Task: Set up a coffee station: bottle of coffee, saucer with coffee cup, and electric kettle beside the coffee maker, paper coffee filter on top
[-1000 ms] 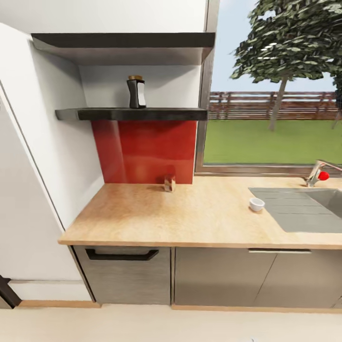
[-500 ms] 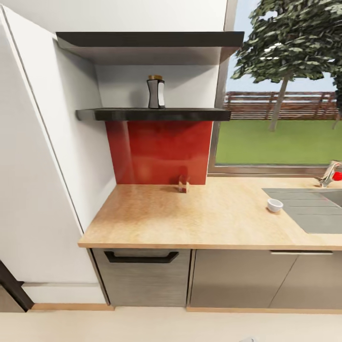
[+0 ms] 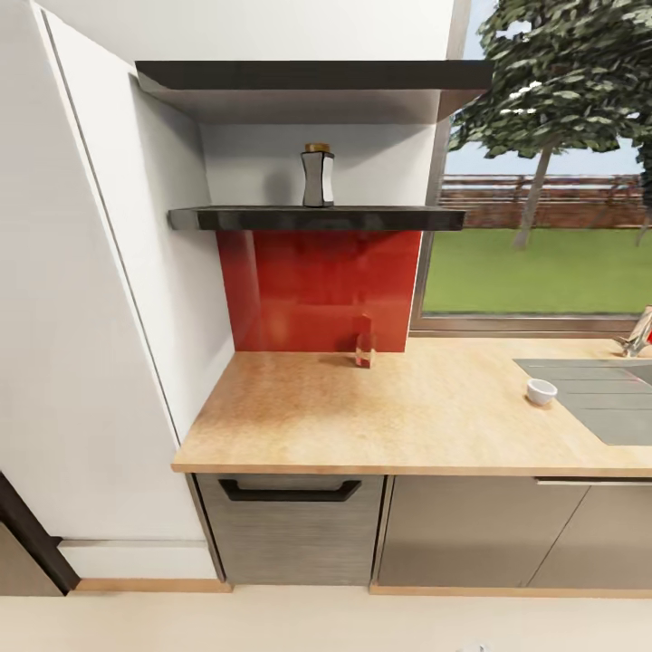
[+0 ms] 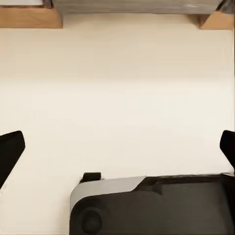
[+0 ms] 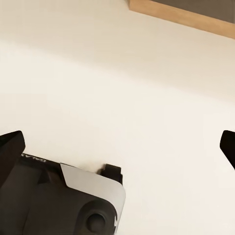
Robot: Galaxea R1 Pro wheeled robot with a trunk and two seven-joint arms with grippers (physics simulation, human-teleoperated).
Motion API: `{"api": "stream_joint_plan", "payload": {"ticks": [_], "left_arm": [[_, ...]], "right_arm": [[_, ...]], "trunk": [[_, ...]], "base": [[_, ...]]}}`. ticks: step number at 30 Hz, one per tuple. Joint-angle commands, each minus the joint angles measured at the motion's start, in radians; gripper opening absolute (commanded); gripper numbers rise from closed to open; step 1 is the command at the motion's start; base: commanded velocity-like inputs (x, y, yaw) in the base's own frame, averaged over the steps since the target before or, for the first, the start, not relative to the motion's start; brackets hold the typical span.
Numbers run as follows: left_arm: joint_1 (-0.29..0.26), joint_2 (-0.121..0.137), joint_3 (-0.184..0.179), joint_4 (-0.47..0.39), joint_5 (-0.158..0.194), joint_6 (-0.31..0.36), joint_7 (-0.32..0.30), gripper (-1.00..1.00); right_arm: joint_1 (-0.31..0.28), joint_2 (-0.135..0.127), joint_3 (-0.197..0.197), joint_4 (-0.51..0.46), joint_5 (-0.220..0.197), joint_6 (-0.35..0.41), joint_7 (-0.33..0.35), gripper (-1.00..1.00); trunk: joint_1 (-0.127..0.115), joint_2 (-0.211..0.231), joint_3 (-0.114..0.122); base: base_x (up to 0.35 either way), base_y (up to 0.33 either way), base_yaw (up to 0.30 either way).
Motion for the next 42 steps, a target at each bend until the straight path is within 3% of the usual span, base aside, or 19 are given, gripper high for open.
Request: {"api": "stream_joint_plan", "payload": {"ticks": [1,6,11,14,18,24,25,26,28,31,33,34,35,37,40,42], "left_arm": [[-0.001,-0.001,-0.009,-0.047,-0.003,-0.02,0.0,1.0],[-0.002,-0.018,-0.039,-0.219,-0.006,-0.085,0.0,1.0],[-0.002,-0.036,-0.059,-0.375,-0.007,-0.105,0.001,1.0],[-0.002,-0.042,-0.069,-0.51,-0.004,-0.108,0.0,1.0],[-0.002,-0.057,-0.118,-0.641,0.0,-0.101,0.008,1.0],[-0.003,-0.087,-0.22,-0.817,0.001,-0.086,0.014,1.0],[-0.004,-0.097,-0.239,-0.853,0.0,-0.077,0.014,1.0],[-0.015,-0.121,-0.269,-0.946,-0.001,-0.005,0.029,1.0],[-0.05,-0.13,-0.288,-1.012,0.001,0.108,0.069,1.0],[-0.143,-0.13,-0.367,-1.086,0.005,0.275,0.148,1.0],[-0.33,-0.13,-0.493,-1.158,0.032,0.455,0.314,1.0],[-0.39,-0.13,-0.517,-1.17,0.052,0.511,0.349,1.0],[-0.453,-0.13,-0.536,-1.178,0.079,0.566,0.377,1.0],[-0.636,-0.13,-0.559,-1.189,0.205,0.698,0.433,1.0],[-0.818,-0.13,-0.566,-1.188,0.327,0.776,0.525,1.0],[-0.907,-0.13,-0.567,-1.183,0.373,0.811,0.584,1.0]], "right_arm": [[-0.001,0.0,0.004,0.001,0.004,-0.003,0.002,1.0],[-0.001,-0.001,0.004,0.001,0.005,-0.003,0.002,1.0],[-0.001,-0.002,0.004,0.001,0.005,-0.003,0.002,1.0],[-0.001,-0.002,0.004,0.001,0.005,-0.003,0.002,1.0],[-0.001,-0.002,0.004,0.001,0.005,-0.003,0.002,1.0],[-0.001,-0.002,0.004,0.001,0.005,-0.004,0.002,1.0],[-0.001,-0.002,0.004,0.001,0.005,-0.004,0.002,1.0],[-0.001,-0.002,0.004,0.001,0.005,-0.005,0.002,1.0],[-0.001,-0.002,0.004,0.001,0.005,-0.005,0.002,1.0],[-0.001,-0.002,0.004,0.001,0.005,-0.005,0.002,1.0],[-0.001,-0.002,0.004,0.001,0.005,-0.005,0.002,1.0],[0.0,-0.002,0.004,0.001,0.005,-0.005,0.002,1.0],[0.0,-0.002,0.004,0.001,0.005,-0.005,0.002,1.0],[0.0,-0.002,0.004,0.001,0.005,-0.005,0.002,1.0],[0.001,-0.002,0.004,0.001,0.006,-0.005,0.002,1.0],[0.001,-0.002,0.004,0.001,0.006,-0.005,0.002,1.0]], "trunk": [[0.001,-0.002,-0.002],[0.001,-0.002,-0.002],[0.001,-0.002,-0.002],[0.001,-0.002,-0.002],[0.001,-0.002,-0.002],[0.001,-0.002,-0.002],[0.001,-0.002,-0.002],[0.001,-0.002,-0.002],[0.001,-0.002,-0.002],[0.001,-0.002,-0.002],[0.001,-0.002,-0.002],[0.001,-0.002,-0.002],[0.001,-0.002,-0.002],[0.001,-0.002,-0.002],[0.001,-0.002,-0.002],[0.001,-0.002,-0.002]], "base": [[0.0,0.003,0.0],[0.0,0.001,0.0],[0.0,0.0,0.0],[0.0,0.0,0.0],[0.0,0.0,0.0],[0.0,0.0,0.0],[0.0,0.0,0.0],[0.0,0.0,0.0],[0.0,0.0,0.0],[0.0,0.0,0.0],[0.0,0.0,0.0],[0.0,0.0,0.0],[0.0,0.0,0.0],[0.0,0.0,0.0],[0.0,0.0,0.0],[0.0,0.0,0.0]]}}
